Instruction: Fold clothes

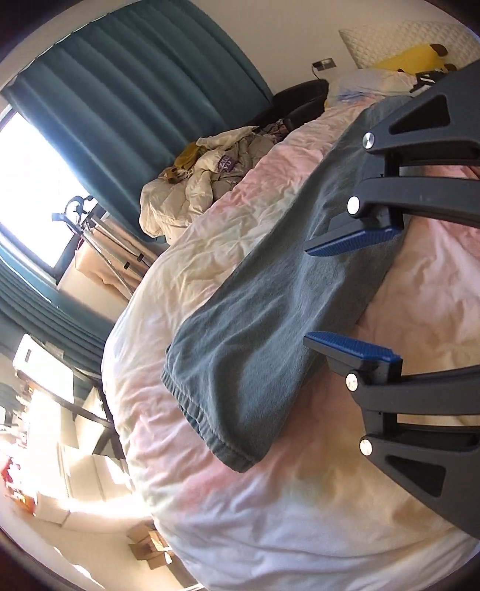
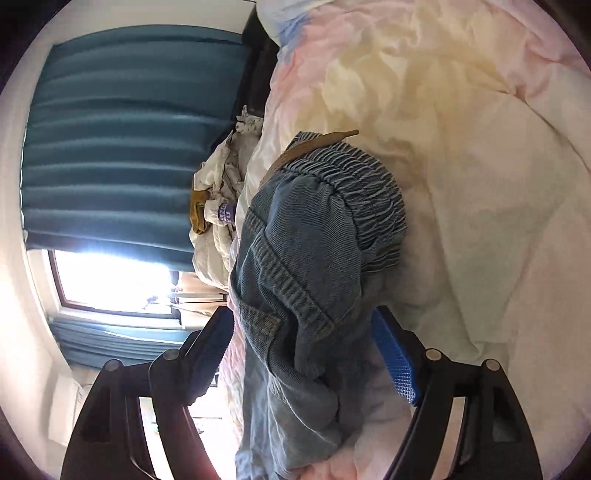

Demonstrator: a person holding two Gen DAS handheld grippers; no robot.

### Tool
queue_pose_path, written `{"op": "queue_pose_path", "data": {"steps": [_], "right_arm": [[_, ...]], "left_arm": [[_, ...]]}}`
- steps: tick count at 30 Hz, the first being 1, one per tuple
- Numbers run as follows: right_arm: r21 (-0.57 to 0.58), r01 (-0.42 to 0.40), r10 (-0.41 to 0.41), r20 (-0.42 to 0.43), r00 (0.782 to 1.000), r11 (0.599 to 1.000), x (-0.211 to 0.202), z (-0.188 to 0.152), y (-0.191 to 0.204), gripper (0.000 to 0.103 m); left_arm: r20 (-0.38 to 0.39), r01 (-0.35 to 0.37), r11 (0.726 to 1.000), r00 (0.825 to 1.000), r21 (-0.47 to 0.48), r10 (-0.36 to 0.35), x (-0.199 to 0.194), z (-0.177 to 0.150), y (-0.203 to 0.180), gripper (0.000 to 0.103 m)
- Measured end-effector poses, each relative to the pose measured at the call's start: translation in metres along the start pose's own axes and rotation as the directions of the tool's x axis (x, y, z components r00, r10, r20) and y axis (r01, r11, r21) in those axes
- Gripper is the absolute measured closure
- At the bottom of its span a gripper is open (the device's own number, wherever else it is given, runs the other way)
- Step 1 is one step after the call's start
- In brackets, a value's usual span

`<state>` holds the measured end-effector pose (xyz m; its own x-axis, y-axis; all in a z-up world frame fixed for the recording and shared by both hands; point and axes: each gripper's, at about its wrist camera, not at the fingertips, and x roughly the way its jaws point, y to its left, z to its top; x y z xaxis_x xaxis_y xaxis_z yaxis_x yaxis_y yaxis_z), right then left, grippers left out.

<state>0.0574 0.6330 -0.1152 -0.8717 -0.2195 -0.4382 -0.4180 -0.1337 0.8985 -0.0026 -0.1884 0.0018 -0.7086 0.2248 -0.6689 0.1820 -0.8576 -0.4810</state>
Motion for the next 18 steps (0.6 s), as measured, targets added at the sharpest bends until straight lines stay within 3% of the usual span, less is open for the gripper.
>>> {"op": "queue_pose_path", "data": {"steps": [5,9,12,18], "right_arm": [[0.156,-0.103,0.101,0.023,0.995,0.982,0.016,0.015,-0.025,0.025],[0.234,-0.193,0.193,0.023,0.981,0.953,0.038,0.029,-0.039,0.025],[0.260,-0.180,0.178,0.032,0.983,0.949,0.052,0.039,-0.051,0.025],[0.300,-0.102,0.095,0.037,0.995,0.948,0.072,0.059,-0.053,0.026]], "left_arm": [[-0.076,0.001,0.996,0.997,0.093,0.006,0.035,-0.012,-0.037,0.059],[-0.151,0.074,0.988,0.987,0.136,-0.053,0.072,-0.023,-0.063,0.059],[-0.211,0.151,0.981,0.970,0.124,-0.123,0.105,-0.031,-0.077,0.059],[-0.268,0.133,0.977,0.960,0.169,-0.084,0.151,-0.045,-0.096,0.059]]}}
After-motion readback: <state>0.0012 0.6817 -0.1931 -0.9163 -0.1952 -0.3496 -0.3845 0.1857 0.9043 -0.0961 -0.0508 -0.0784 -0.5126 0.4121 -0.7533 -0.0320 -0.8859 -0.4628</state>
